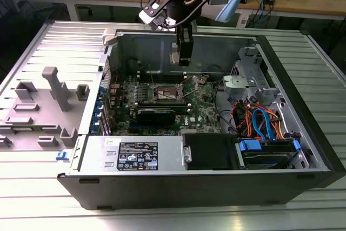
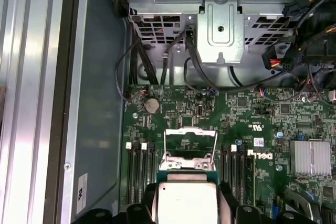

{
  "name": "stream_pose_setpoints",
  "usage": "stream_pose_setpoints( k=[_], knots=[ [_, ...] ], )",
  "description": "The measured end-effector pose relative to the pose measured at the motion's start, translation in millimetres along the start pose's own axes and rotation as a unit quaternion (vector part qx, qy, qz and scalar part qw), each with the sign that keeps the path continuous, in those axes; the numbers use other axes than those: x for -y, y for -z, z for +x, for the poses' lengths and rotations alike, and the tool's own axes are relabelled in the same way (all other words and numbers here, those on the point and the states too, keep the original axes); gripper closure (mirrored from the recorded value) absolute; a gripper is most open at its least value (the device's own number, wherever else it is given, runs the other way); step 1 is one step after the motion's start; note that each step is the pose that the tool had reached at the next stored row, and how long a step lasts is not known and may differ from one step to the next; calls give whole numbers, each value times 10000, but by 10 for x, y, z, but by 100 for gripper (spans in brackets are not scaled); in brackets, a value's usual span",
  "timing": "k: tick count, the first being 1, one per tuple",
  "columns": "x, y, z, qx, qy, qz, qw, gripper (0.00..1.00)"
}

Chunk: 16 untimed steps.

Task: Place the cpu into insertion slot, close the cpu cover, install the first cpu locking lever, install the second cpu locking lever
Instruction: 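Place the cpu into insertion slot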

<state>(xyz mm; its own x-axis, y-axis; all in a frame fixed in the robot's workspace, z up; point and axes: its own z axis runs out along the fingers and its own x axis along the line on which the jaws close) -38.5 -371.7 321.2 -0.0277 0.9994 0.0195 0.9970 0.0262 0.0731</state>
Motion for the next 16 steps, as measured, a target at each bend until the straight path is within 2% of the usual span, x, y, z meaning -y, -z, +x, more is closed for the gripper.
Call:
stream_pose_setpoints(
  k=[4,7,13,16],
  knots=[
    [15,-15,0,-3,-25,50,10000,46],
    [39,-65,0,-2,-30,71,10000,46],
    [92,-234,-3,4,-37,103,9999,46],
    [119,-286,-3,4,-38,106,9999,46]
  ],
)
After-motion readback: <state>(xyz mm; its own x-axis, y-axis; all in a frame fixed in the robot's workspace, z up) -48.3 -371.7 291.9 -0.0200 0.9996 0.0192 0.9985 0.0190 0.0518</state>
